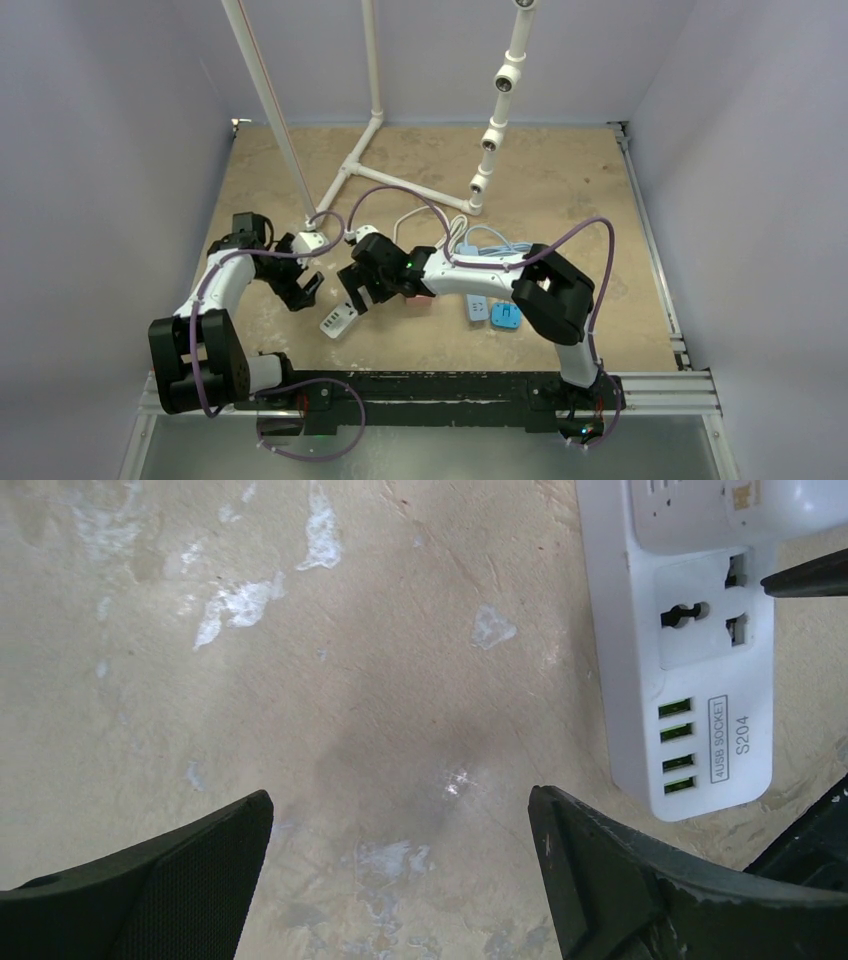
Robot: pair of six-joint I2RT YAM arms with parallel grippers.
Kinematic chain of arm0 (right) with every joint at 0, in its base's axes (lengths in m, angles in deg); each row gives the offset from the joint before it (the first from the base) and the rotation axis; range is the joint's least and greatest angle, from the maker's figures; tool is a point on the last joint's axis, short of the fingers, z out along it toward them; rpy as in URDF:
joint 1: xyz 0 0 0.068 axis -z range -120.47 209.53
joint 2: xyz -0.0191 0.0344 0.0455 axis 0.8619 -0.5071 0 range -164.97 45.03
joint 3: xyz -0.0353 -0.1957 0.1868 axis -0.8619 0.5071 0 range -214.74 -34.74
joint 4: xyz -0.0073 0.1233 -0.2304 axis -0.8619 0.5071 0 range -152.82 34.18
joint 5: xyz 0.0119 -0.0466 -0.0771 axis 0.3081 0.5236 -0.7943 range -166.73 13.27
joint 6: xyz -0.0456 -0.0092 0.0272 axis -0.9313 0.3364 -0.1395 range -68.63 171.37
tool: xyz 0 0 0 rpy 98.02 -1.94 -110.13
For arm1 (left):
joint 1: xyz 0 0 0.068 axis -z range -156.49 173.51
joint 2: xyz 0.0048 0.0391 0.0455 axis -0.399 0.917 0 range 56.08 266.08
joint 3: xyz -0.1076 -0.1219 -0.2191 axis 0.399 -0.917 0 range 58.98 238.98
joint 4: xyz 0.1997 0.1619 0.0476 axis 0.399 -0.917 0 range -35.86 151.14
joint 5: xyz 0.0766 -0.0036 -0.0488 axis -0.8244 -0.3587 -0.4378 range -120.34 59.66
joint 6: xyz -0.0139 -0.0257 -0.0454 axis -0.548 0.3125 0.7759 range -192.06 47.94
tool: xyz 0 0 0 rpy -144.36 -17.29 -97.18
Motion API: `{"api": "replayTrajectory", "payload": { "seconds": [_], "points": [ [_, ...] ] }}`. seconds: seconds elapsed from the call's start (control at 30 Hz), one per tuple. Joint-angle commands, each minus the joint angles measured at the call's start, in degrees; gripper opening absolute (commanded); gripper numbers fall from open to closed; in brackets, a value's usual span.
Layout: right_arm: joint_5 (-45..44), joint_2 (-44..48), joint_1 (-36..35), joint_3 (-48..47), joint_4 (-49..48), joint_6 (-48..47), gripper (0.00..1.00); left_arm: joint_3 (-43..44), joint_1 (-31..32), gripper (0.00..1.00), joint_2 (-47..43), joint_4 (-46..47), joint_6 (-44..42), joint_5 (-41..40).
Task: Insert the plug
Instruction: Insert the plug into the socket, then press the plug into the socket.
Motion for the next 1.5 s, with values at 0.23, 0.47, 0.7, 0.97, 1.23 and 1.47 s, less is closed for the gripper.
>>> {"api": "replayTrajectory", "payload": {
  "seconds": [0.23,0.47,0.7,0.97,1.23,1.47],
  "points": [
    [-2.27,8.31,-1.01,-2.79,4.61,-1.33,0.98,10.24,-0.48,0.99,-1.25,-14.38,-5.47,14.51],
    [0.06,13.39,-0.69,4.40,0.12,-0.68,0.88,2.08,1.24,0.99,-5.02,-15.75,-14.61,16.31],
    [2.99,14.42,2.01,6.38,-3.29,0.21,0.55,0.27,2.58,0.99,-5.34,-14.14,-21.47,15.86],
    [5.73,16.39,6.65,9.56,-9.09,1.59,0.57,-0.95,6.02,0.99,-5.22,-10.36,-21.40,13.75],
    [12.04,15.01,7.97,15.17,-21.39,4.15,0.50,-4.49,10.03,0.97,-6.75,-2.46,-16.78,10.33],
    [14.16,15.19,9.15,15.96,-24.63,5.01,0.45,-7.24,10.05,0.95,-7.33,1.02,-18.17,6.36]
  ]
}}
